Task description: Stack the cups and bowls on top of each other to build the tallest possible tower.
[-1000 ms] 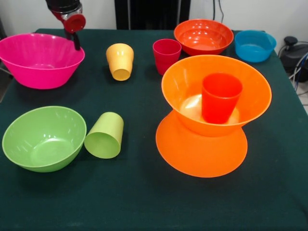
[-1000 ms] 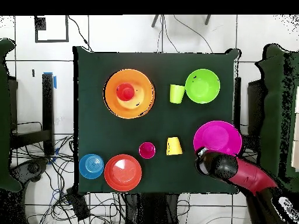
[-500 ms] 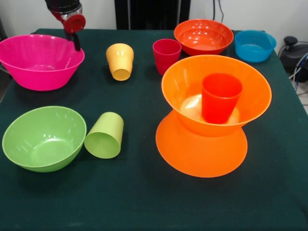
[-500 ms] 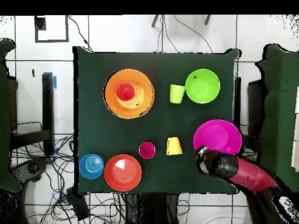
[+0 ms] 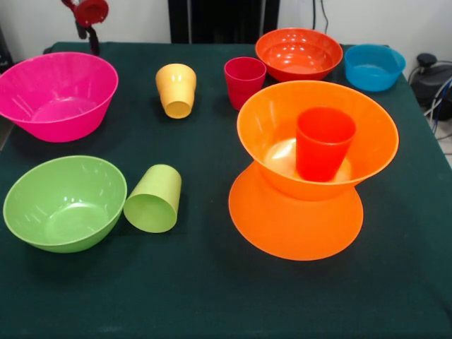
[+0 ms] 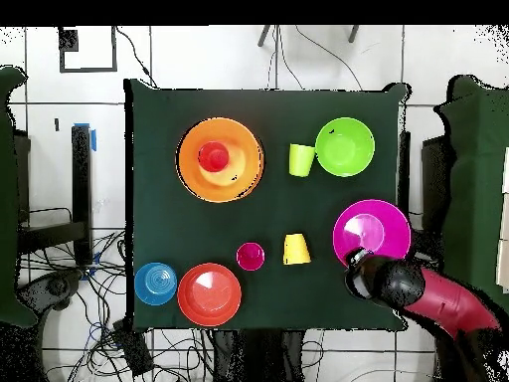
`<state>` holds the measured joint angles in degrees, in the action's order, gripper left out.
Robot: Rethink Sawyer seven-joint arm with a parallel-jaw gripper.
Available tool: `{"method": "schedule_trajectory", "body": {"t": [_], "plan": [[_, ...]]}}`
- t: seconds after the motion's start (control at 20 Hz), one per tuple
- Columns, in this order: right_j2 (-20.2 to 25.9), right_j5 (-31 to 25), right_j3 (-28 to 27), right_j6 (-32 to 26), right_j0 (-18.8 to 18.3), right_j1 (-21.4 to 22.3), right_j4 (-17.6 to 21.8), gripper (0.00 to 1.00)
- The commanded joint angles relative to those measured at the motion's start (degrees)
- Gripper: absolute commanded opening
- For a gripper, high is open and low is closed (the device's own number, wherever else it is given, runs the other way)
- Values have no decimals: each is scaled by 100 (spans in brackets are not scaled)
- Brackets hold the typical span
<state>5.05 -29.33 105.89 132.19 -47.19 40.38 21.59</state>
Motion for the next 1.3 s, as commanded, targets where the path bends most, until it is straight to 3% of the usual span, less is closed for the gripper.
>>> {"method": "schedule_trajectory", "body": {"t": [0.05, 0.6, 1.05, 1.3], "plan": [[634, -815, 6, -978, 81, 393, 48, 100], [822, -800, -134, -1034, 58, 265, 198, 100], [1623, -1509, -571, -2537, -202, -74, 585, 100], [1958, -1833, -782, -2945, -356, -263, 599, 100]]}}
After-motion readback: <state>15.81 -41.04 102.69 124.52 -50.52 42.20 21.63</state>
